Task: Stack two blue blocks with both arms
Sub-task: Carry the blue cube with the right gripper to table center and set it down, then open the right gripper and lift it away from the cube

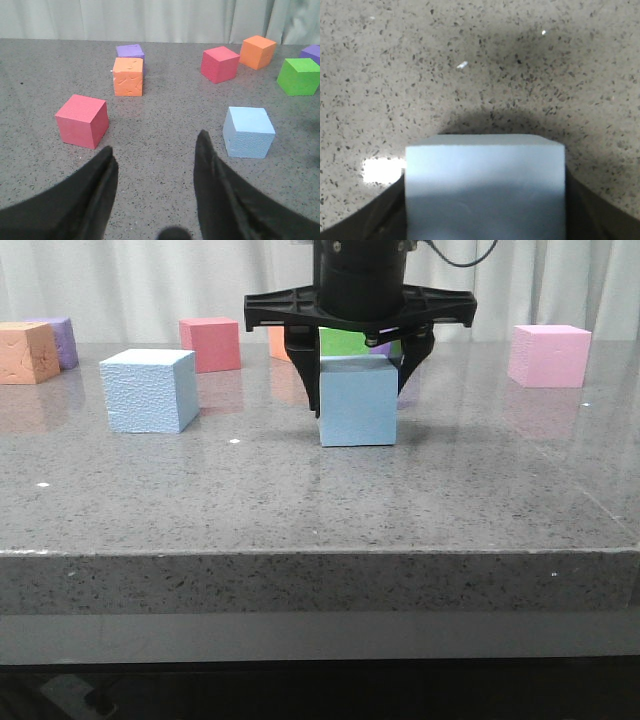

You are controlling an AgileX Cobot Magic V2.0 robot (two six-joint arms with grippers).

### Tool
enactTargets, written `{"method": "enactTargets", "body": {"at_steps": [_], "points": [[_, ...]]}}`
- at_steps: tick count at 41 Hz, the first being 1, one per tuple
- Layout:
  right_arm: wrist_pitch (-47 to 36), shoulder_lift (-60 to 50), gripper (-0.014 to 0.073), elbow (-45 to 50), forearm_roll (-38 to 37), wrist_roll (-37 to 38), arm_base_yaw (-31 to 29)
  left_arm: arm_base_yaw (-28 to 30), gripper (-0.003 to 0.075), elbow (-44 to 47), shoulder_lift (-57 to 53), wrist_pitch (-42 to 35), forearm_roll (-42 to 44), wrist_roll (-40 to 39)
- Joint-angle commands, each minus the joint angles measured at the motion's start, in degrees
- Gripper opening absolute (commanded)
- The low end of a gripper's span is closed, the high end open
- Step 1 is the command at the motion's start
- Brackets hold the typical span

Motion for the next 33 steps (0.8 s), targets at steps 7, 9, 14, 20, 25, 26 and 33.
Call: {"method": "enactTargets", "body": {"at_steps": [7, 9, 14, 20, 25, 26, 33], "points": [[-2.36, -3.3, 0.0666, -2.08, -1.16, 0.28, -0.01, -0.4, 0.0344, -1.93, 0.69, -4.51, -0.31, -0.41], [-2.22, -3.61, 0.0664, -2.08, -0.98, 0.28, -0.06, -0.4, 0.0344, -1.93, 0.69, -4.51, -0.31, -0.41], [-1.48, -5.56, 0.0664, -2.08, -0.91, -2.72, -0.31, -0.4, 0.0344, -1.93, 0.69, -4.51, -0.31, -0.41], [3.46, -10.48, 0.0664, -2.02, 2.3, -13.92, -1.16, -0.4, 0.0344, -1.93, 0.69, -4.51, -0.31, -0.41], [5.47, -16.14, 0.0664, -0.96, 8.77, -23.9, -2.02, -0.4, 0.0344, -1.93, 0.69, -4.51, -0.31, -0.41], [5.61, -17.59, 0.0664, -0.55, 9.27, -25.4, -2.01, -0.4, 0.0344, -1.93, 0.69, -4.51, -0.31, -0.41], [5.12, -27.62, 0.0664, 5.76, 9.85, -30.27, -2.01, -0.4, 0.0344, -1.93, 0.69, -4.51, -0.31, -0.41]]}}
